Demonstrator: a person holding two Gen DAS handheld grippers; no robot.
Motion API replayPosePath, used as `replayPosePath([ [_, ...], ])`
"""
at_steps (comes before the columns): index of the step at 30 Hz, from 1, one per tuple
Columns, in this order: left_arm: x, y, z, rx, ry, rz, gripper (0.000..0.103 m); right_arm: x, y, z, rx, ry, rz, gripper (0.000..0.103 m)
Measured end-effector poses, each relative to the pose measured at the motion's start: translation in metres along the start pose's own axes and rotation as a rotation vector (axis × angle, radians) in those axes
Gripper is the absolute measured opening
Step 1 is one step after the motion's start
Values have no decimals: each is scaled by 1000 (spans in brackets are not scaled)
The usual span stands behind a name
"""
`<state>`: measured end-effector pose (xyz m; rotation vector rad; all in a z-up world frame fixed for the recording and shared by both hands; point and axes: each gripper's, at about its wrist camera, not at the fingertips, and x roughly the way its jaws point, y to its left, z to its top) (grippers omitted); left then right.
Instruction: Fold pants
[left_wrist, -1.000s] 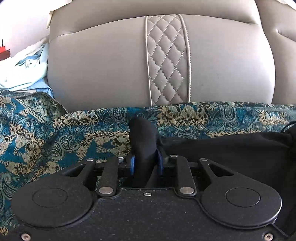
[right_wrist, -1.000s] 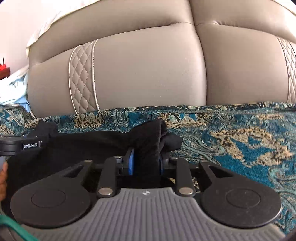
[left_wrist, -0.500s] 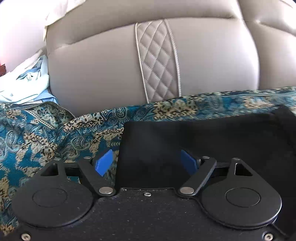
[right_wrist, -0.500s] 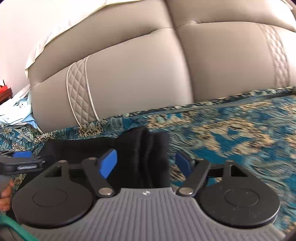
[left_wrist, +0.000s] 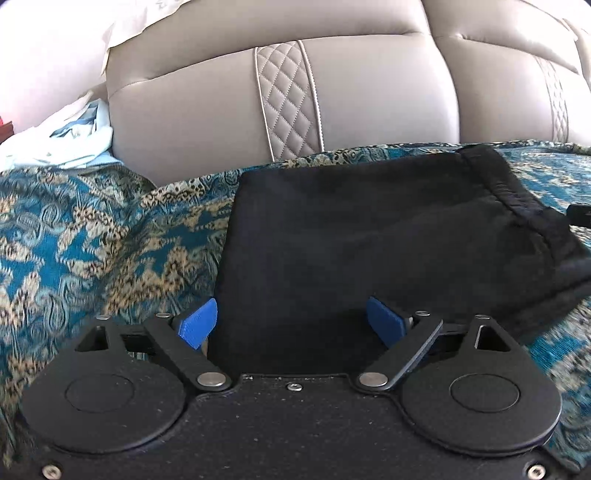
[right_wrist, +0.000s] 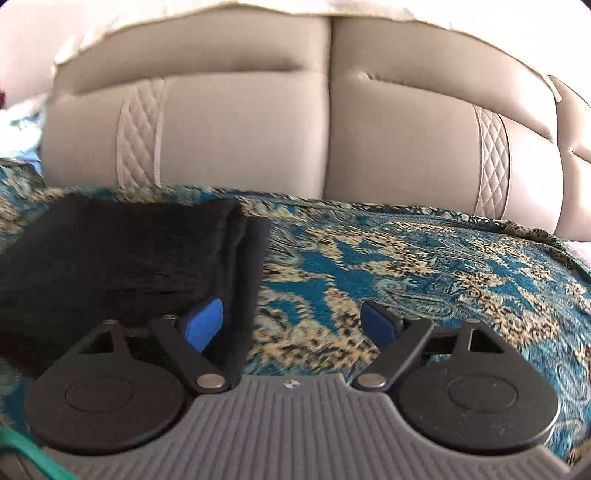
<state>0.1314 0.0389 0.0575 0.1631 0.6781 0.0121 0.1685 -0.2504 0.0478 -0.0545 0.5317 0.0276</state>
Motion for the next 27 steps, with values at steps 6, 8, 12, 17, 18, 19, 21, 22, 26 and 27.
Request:
replayPosePath([
  [6, -24, -6, -15, -21, -15, 6, 92, -34, 25, -20, 17, -33, 79, 93],
  [8, -31, -7, -19, -28, -15, -6, 96, -44, 36, -30, 30, -37, 113, 93],
  [12, -41, -11, -32, -22, -13, -26, 100, -52, 58, -48, 27, -26, 149, 94],
  [17, -41, -14, -41, -43, 13, -33, 100, -51, 73, -59, 37, 1, 156, 96],
  [18, -39, -14, -42, -55, 22, -36, 100, -51, 76, -61, 35, 1, 151, 97],
  [19, -38, -14, -43, -64, 30, -37, 100, -49, 77, -62, 33, 1, 142, 97],
  [21, -34, -13, -45, -81, 42, -37, 100, -47, 79, -63, 28, 3, 128, 98],
  [22, -33, -13, -45, -89, 44, -40, 100, -46, 79, -64, 29, 2, 123, 98],
  [26, -28, -8, -46, -135, 52, -54, 103, -43, 81, -64, 31, -4, 110, 101],
  [27, -26, -7, -45, -145, 54, -54, 103, -43, 82, -64, 30, -6, 105, 102],
])
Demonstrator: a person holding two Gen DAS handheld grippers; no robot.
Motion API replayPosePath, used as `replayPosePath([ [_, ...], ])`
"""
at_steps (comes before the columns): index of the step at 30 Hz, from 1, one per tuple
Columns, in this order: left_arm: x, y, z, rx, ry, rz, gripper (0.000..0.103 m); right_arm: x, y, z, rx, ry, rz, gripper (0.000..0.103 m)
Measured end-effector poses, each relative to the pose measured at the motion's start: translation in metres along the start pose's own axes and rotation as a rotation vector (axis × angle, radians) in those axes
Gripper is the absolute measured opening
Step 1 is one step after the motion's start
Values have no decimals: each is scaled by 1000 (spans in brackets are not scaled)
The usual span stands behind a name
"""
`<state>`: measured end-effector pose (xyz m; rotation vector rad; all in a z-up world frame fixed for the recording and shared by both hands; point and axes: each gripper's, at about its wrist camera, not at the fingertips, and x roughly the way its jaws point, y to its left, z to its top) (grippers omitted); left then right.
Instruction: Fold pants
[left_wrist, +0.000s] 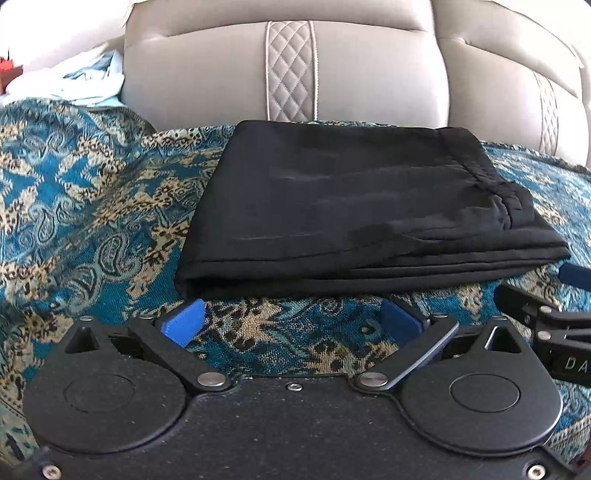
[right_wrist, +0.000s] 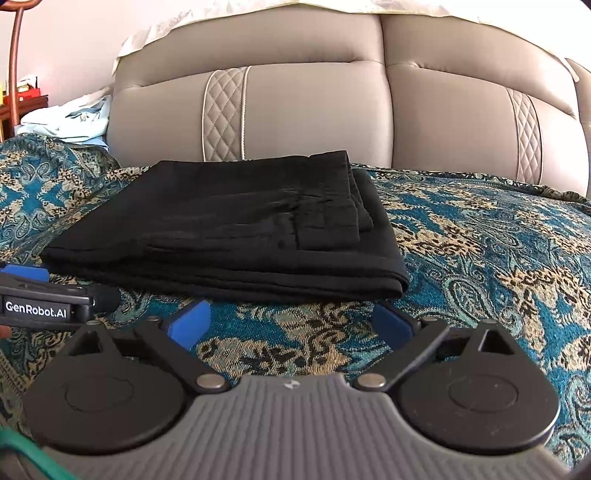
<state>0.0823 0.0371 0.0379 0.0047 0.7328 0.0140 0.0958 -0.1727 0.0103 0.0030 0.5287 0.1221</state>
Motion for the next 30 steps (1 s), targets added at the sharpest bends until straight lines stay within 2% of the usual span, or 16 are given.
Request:
replayPosePath([
  [5, 4, 2, 2, -16, -9, 3, 103, 5, 8, -4, -48, -11, -24, 103],
  [24, 7, 5, -7, -1, -86, -4, 103, 11, 11, -6, -75, -19, 4, 103],
  [30, 8, 4, -5, -6, -73, 0, 103, 10, 12, -7, -74, -25, -2, 103],
])
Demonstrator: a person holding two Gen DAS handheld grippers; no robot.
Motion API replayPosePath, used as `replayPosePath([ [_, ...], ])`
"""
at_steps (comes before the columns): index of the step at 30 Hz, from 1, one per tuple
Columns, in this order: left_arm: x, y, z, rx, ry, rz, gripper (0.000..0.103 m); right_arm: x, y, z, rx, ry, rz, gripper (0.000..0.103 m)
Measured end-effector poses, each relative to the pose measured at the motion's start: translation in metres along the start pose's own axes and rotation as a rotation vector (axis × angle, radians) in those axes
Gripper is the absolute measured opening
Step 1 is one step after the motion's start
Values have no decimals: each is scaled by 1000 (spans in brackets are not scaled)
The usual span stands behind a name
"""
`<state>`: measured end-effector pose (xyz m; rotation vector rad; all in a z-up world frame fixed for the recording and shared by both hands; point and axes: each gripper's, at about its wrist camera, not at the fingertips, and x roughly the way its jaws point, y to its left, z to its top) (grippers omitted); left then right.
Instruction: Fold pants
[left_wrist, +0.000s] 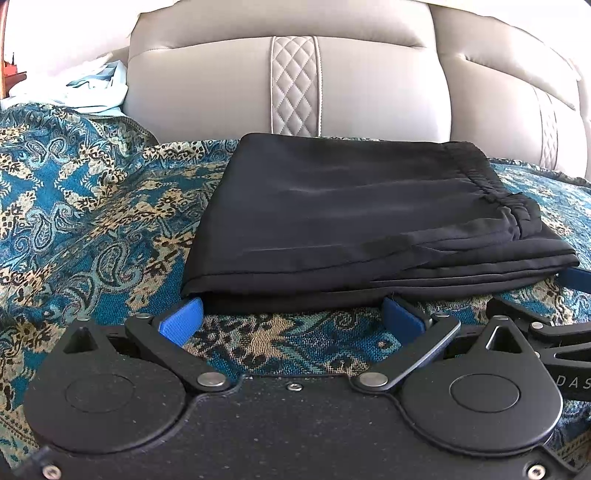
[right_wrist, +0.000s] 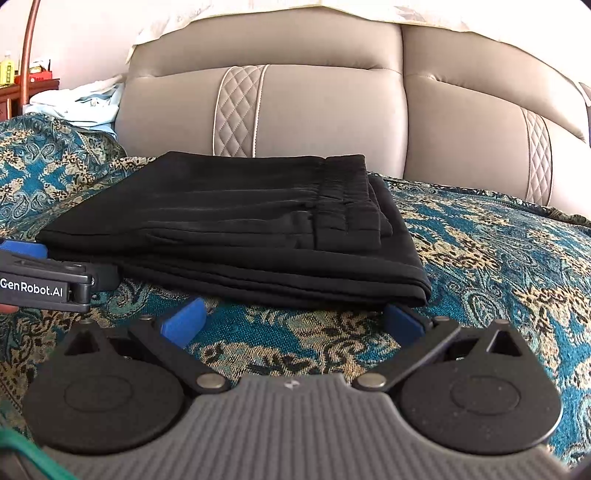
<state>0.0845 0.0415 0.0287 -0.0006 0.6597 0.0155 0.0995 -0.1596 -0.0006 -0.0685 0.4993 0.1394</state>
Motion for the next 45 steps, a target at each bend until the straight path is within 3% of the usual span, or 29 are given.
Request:
replayPosePath([
  [45, 1, 0, 1, -7, 13, 5, 103, -1, 0, -1, 1, -3, 0, 103],
])
